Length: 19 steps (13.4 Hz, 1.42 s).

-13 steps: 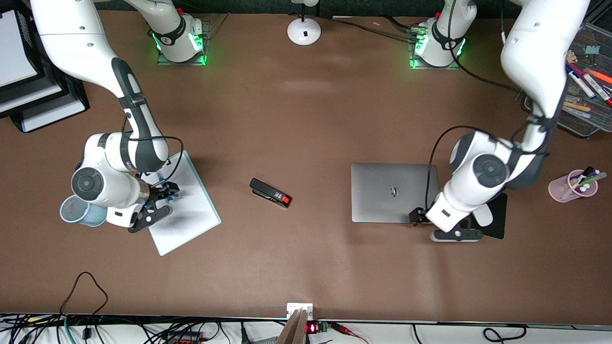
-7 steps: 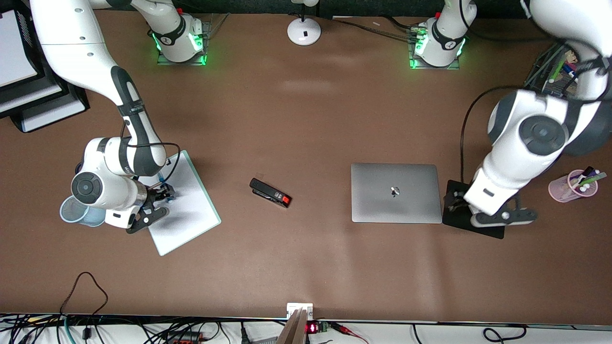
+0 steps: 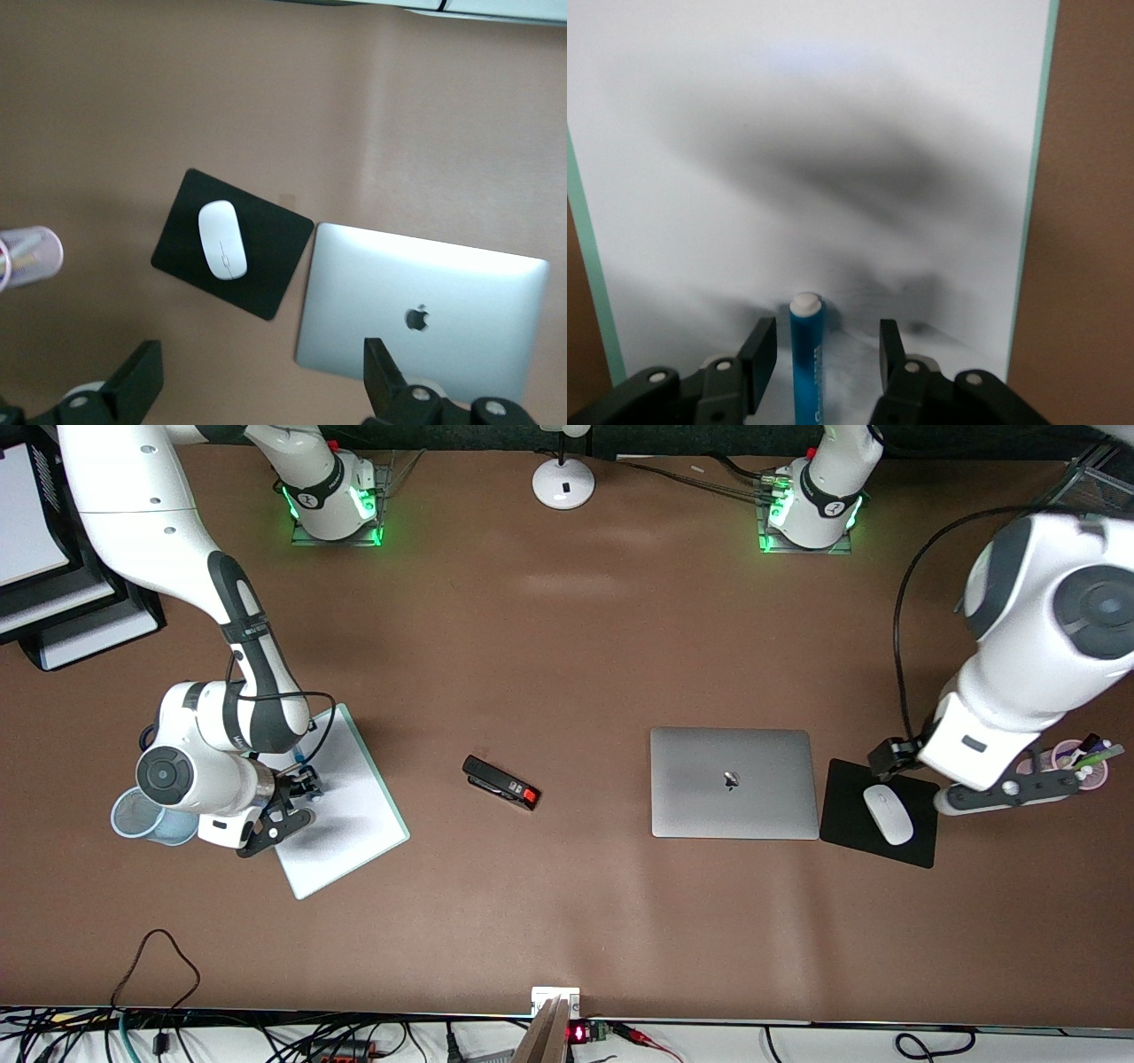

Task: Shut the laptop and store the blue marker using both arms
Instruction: 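Grasp the blue marker with the right gripper while the left gripper withdraws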

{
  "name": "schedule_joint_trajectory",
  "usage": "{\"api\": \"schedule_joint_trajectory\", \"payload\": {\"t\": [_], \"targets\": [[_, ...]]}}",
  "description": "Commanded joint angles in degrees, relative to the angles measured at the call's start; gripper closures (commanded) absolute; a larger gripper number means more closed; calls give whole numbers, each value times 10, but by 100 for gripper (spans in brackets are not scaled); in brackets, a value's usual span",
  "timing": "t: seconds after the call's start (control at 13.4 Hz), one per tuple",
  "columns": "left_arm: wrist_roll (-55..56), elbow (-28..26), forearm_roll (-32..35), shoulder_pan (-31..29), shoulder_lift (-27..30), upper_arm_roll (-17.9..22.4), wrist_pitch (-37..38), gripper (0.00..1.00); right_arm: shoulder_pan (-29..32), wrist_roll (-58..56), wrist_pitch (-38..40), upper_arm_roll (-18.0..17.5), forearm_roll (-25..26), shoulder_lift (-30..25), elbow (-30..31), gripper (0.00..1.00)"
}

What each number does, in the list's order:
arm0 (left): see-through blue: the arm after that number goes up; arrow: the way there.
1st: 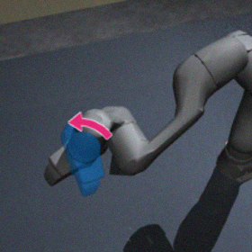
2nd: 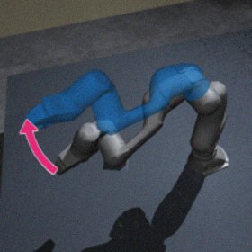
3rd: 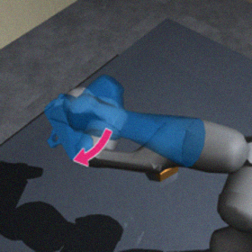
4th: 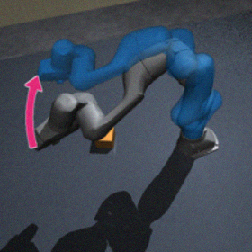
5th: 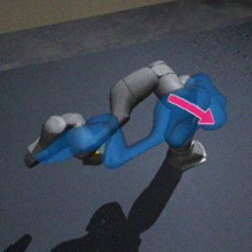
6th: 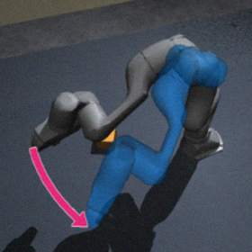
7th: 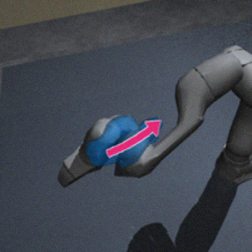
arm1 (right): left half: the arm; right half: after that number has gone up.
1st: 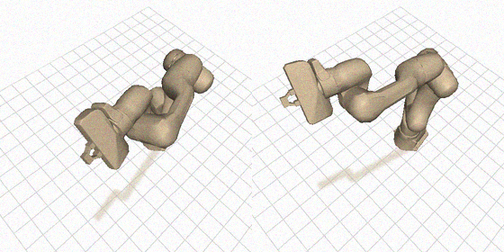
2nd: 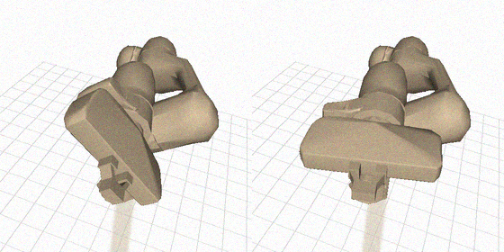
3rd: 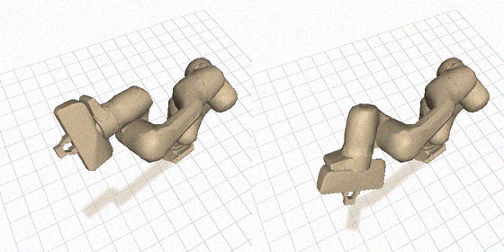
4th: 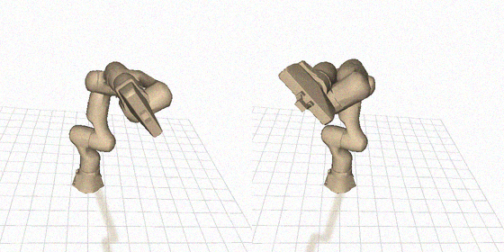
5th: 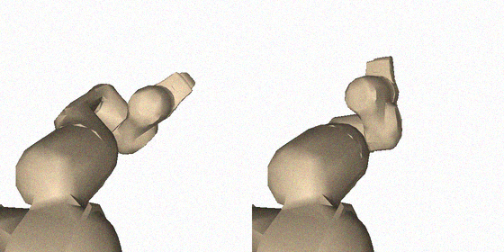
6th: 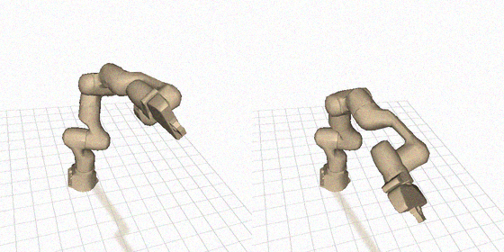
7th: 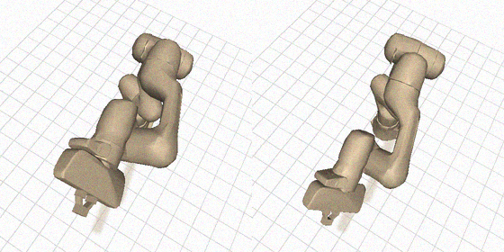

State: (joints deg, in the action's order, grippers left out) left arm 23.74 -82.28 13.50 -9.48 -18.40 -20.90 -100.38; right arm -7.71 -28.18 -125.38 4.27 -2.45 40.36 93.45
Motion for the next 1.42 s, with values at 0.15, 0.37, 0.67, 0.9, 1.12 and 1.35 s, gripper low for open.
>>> {"api": "schedule_joint_trajectory", "payload": {"t": [0.15, 0.37, 0.67, 0.9, 1.12, 1.35], "targets": [[-35, 14, -59, -36, 54, -3, 84, 0, 0, -5, 0, -2, -6, 2, 5, 46], [-71, 14, -74, -50, 89, -3, 146, 0, 0, -6, 0, -2, -6, 2, 4, 46], [-167, 10, -126, -86, 127, 6, 185, 0, 0, -8, 0, -2, -6, 3, 4, 46], [-188, -21, -131, -58, 170, 45, 186, 0, 0, -4, -1, -2, -9, 3, 4, 59], [-211, -69, -134, 5, 208, 116, 178, 0, 0, -4, -1, -2, -9, 7, 3, 59], [-214, -131, -144, 32, 252, 146, 146, 0, 0, -2, -1, -2, -10, 8, 3, 62]]}}
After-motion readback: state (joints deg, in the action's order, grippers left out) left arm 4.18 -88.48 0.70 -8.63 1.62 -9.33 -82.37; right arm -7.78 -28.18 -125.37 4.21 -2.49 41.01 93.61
